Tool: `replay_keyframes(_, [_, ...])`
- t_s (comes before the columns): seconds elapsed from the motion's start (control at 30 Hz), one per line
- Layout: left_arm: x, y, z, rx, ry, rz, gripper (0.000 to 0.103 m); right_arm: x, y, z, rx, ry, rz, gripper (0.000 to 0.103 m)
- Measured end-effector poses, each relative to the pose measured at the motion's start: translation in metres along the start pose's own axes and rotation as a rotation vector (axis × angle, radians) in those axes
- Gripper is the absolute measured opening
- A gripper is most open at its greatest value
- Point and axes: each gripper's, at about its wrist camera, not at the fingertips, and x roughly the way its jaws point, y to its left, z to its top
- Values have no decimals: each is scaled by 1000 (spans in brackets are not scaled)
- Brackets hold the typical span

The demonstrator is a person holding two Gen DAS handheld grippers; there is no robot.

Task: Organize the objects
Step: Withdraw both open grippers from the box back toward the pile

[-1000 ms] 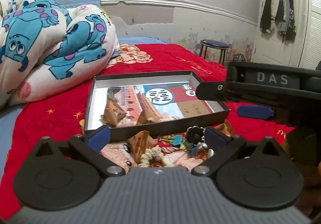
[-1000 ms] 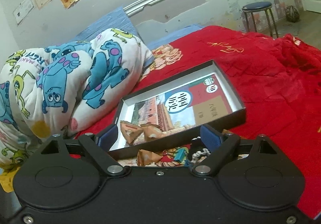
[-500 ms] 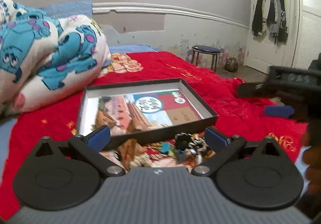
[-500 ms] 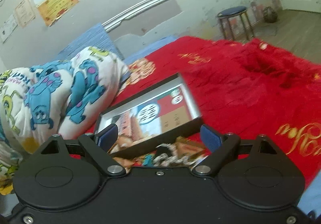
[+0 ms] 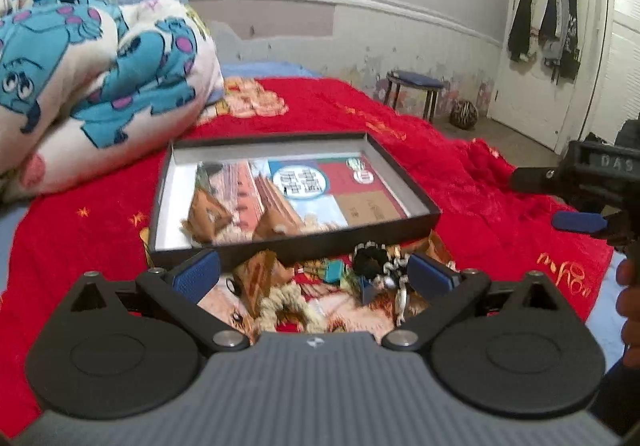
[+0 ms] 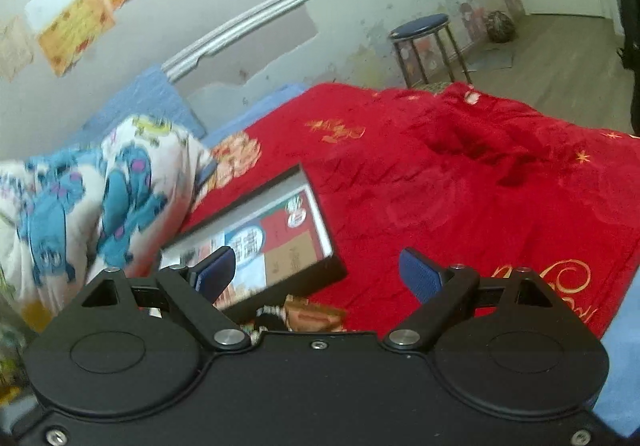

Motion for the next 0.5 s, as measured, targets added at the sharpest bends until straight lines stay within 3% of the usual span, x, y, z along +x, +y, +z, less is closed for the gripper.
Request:
replay_keyframes(0.27, [30, 7, -14, -70, 132, 93, 103, 20, 12, -28, 42, 64, 11, 82])
replay_keyframes(0.4, [52, 16, -22, -153, 217, 82, 91, 32, 7, -34, 93, 107, 32, 77])
replay_keyframes(0.5, [61, 20, -23, -208, 233, 87, 86, 43, 3, -37, 112, 141, 46, 73])
